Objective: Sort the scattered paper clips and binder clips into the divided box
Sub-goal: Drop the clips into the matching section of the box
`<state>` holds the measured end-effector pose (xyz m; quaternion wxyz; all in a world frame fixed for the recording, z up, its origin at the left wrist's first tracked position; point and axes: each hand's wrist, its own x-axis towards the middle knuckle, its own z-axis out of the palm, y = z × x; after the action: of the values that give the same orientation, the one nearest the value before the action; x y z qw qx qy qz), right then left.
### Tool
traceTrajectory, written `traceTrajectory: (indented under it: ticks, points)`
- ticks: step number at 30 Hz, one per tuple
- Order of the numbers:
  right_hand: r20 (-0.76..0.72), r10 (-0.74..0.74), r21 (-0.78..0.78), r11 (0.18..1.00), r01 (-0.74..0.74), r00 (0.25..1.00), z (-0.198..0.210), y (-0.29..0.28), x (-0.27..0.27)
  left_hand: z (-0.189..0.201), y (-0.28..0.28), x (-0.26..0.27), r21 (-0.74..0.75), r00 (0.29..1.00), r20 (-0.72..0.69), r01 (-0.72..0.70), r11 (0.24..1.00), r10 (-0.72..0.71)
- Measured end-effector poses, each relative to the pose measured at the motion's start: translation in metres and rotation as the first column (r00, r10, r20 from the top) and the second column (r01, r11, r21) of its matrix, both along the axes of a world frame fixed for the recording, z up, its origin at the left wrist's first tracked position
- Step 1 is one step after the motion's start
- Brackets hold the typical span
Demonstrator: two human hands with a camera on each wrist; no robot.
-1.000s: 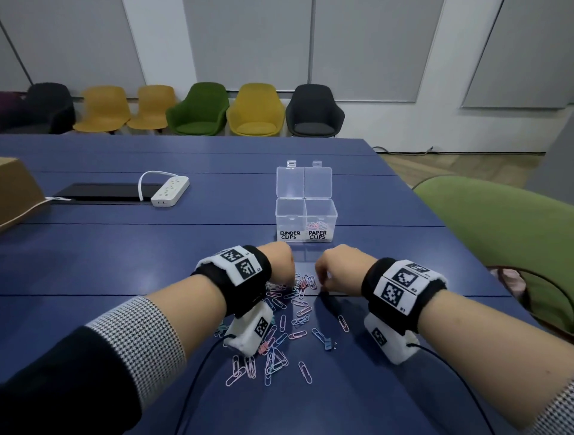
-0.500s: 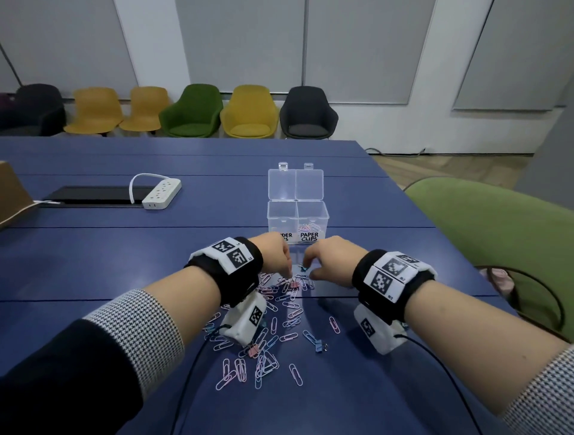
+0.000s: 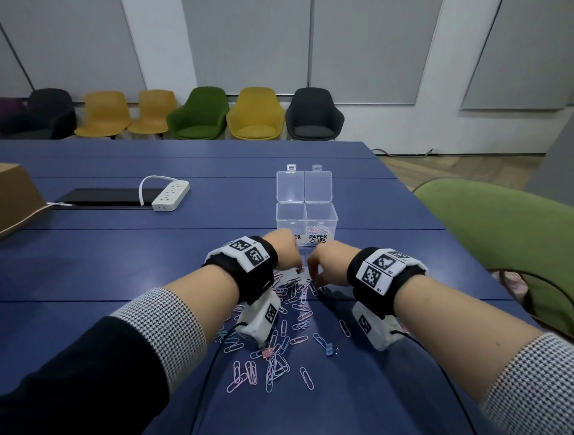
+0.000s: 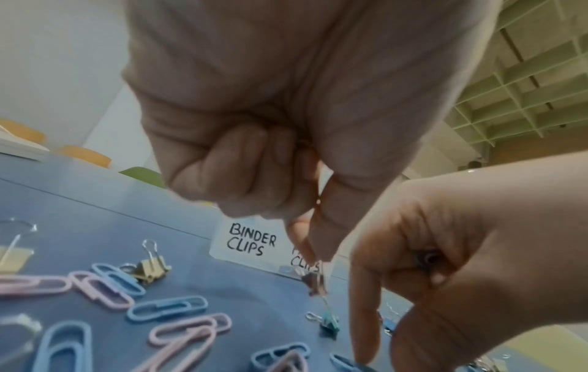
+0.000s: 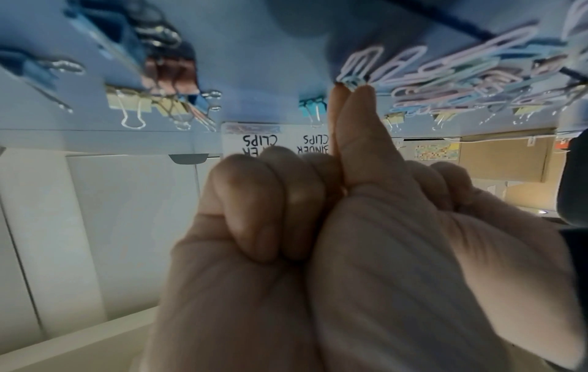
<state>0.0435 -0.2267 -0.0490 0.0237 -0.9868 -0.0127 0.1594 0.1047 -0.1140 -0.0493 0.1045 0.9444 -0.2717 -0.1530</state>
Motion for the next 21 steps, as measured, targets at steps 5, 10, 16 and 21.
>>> traceTrajectory:
  ticks: [5,10,16,21]
  points:
    - [0.078,-0.08,-0.004,0.997,0.08,0.994,-0.005,-0.004,-0.003,0.002,0.005,0.004,-0.082,0.998,-0.016,0.057,0.995,-0.058]
    - [-0.063,-0.101,-0.097,0.991,0.094,0.993,-0.006,0.007,-0.001,-0.01,0.007,0.0,0.156,0.992,-0.027,0.123,0.98,-0.12]
    - [-0.169,-0.041,-0.221,0.975,0.003,0.985,-0.003,0.021,0.0,-0.013,-0.001,-0.011,0.271,0.991,0.024,0.118,0.955,-0.129]
    - [-0.14,-0.032,-0.159,0.987,0.009,0.99,-0.006,0.023,-0.014,-0.012,-0.001,-0.018,0.318,0.996,0.005,0.078,0.945,-0.085]
